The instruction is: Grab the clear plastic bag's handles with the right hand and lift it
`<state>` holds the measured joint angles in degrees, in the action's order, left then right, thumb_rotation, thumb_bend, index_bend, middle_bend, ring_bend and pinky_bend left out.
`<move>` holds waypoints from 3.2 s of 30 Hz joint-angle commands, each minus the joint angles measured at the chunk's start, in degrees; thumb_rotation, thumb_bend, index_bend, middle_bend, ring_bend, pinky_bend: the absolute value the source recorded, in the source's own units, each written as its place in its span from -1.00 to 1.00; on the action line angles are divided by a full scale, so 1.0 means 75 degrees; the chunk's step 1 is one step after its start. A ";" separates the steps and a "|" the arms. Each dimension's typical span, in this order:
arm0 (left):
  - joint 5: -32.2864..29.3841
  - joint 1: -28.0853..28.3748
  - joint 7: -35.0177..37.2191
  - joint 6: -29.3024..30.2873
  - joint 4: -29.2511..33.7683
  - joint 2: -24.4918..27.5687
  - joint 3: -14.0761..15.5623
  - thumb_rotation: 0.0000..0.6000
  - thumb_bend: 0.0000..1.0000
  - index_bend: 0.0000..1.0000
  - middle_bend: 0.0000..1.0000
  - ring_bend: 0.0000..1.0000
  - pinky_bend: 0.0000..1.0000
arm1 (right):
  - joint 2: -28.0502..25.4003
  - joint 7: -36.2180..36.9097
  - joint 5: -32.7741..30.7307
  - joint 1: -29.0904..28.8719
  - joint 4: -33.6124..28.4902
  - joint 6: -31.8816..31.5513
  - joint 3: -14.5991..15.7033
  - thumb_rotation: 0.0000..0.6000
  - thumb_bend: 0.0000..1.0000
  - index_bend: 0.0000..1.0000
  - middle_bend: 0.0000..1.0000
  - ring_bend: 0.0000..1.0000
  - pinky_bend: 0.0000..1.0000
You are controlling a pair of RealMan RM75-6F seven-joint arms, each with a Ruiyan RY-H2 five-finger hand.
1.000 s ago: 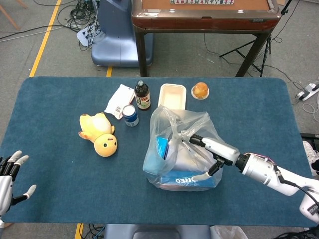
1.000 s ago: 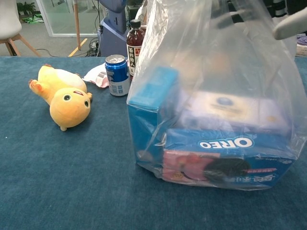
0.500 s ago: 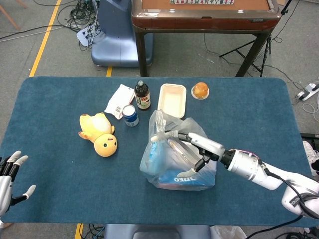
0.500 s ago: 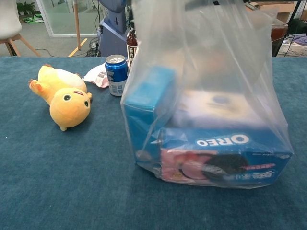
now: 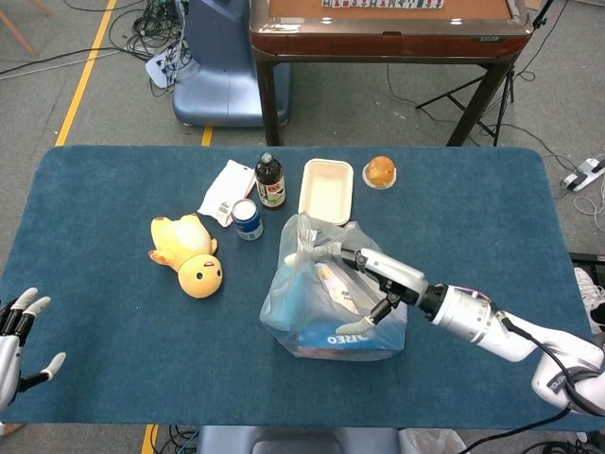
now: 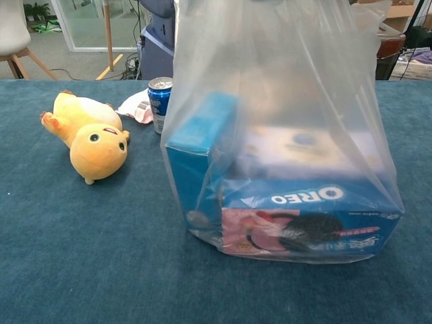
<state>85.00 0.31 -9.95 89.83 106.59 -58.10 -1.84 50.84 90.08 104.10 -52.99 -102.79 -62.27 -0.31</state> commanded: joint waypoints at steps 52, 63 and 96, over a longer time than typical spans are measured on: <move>0.0082 -0.0164 0.0117 0.0105 0.0062 0.0094 0.0050 1.00 -0.65 -0.64 -0.83 -0.81 -0.98 | 0.1261 0.2908 -0.0420 -0.1140 0.0740 0.0110 -0.0044 1.00 -1.00 -1.00 -0.84 -1.00 -0.90; 0.0105 -0.0197 0.0154 0.0135 0.0047 0.0104 0.0063 1.00 -0.65 -0.64 -0.83 -0.81 -0.98 | 0.1669 0.4097 -0.1718 -0.0785 0.0623 0.0121 -0.0472 1.00 -1.00 -0.46 -0.23 -0.62 -0.68; 0.0157 -0.0264 0.0212 0.0196 0.0055 0.0144 0.0080 1.00 -0.65 -0.64 -0.83 -0.81 -0.98 | 0.1455 0.5513 0.0616 -0.1017 0.1694 -0.0184 0.0371 1.00 -1.00 -0.73 -0.56 -0.68 -0.54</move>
<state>86.18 -1.65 -8.37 91.29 107.01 -57.03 -1.24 61.49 132.06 108.51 -60.14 -90.32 -63.01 2.22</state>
